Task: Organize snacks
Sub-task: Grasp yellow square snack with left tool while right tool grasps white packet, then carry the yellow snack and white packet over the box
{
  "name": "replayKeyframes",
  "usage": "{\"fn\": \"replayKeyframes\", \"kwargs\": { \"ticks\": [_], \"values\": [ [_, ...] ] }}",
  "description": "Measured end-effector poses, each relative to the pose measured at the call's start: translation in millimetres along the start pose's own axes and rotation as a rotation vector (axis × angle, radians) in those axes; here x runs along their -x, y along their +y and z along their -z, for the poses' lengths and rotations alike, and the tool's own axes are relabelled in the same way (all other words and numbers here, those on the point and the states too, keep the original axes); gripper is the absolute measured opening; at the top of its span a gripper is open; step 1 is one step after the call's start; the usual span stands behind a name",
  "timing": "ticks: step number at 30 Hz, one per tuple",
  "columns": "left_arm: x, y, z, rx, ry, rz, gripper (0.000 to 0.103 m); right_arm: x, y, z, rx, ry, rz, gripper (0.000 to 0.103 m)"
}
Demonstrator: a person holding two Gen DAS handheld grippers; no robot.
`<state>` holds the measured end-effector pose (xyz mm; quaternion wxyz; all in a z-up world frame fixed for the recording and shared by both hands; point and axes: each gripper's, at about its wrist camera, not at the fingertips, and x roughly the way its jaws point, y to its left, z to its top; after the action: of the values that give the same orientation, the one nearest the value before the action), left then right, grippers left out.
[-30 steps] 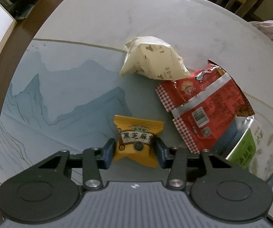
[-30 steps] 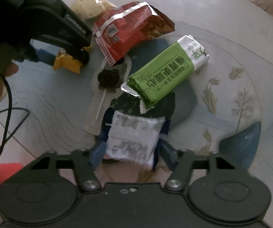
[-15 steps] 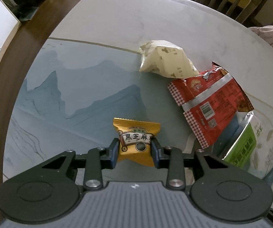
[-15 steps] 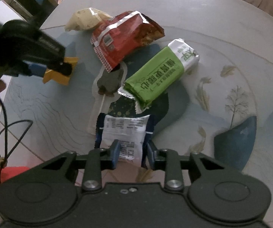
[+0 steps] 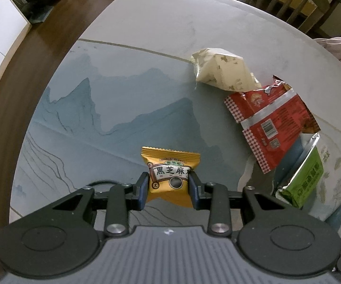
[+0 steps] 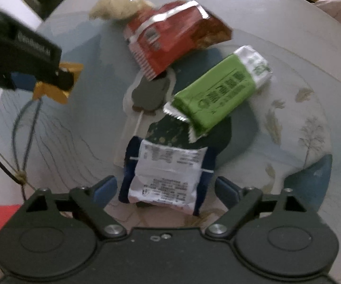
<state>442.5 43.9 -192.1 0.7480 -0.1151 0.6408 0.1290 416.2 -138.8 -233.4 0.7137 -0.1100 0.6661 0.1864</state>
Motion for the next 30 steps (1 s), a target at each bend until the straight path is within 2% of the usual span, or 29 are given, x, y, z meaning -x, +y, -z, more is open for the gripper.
{"fn": "replayKeyframes", "kwargs": {
  "ticks": [4, 7, 10, 11, 18, 30],
  "values": [
    [-1, 4, 2, 0.008, 0.004, -0.003, 0.034, -4, 11, -3, 0.068, 0.009, 0.061, 0.084],
    [-1, 6, 2, 0.015, 0.005, -0.003, 0.034, -4, 18, -2, 0.103, -0.002, 0.106, 0.072],
    [0, 6, 3, 0.014, 0.004, -0.003, 0.034, -1, 19, 0, 0.125, -0.025, 0.108, 0.06],
    [1, 7, 3, 0.015, 0.003, -0.001, 0.034, -1, 19, 2, 0.127, -0.029, 0.105, 0.058],
    [11, 14, 5, 0.036, -0.011, 0.032, 0.034, 18, -15, 10, 0.029, -0.066, 0.028, 0.056],
    [71, 26, 20, -0.007, -0.103, 0.087, 0.034, 87, -26, 31, -0.014, -0.187, -0.018, 0.056]
  ]
}}
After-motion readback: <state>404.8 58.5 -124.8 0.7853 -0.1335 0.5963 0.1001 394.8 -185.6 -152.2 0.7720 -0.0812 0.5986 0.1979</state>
